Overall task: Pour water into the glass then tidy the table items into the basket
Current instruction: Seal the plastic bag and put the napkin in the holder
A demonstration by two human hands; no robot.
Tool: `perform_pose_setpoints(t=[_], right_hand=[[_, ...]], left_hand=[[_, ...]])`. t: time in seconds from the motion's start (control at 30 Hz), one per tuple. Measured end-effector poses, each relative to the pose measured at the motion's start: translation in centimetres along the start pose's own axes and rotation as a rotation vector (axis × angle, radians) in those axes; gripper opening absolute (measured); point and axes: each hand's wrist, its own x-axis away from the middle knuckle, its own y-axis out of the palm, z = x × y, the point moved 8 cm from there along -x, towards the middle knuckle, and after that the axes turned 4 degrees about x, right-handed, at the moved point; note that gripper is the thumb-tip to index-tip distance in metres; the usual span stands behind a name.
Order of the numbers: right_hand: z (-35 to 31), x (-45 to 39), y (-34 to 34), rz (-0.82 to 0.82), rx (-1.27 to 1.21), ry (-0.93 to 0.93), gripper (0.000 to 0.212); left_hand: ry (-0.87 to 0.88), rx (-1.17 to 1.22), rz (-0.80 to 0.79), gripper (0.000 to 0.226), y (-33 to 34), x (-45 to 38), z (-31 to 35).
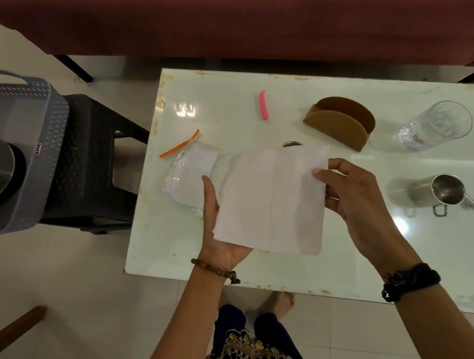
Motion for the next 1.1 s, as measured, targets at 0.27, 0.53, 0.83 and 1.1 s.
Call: perform_pose_setpoints(t=[0.27, 0.53, 0.83, 1.1], right_hand=[[-3.5, 0.6, 1.1, 0.119, 0.574, -0.351, 0.008], [-3.3, 3.4, 5.7, 0.070, 0.764, -0.540, 0.029], [2.4, -0.1, -0.2, 0.263, -0.090, 0.080, 0.019], [3.0, -0.4, 1.6, -0.035, -0.073, 0.025, 0.039]], left_hand=[[-0.003, -0.063, -0.078, 0.060, 0.8, -0.4, 1.4], [0.090, -0.127, 0.041, 0.044, 0.5, -1.3, 1.3], [0.122, -0.043, 0.090, 0.023, -1.6, -0.6, 2.1], [0.089, -0.053, 0.130, 0.024, -1.7, -0.6, 2.0]])
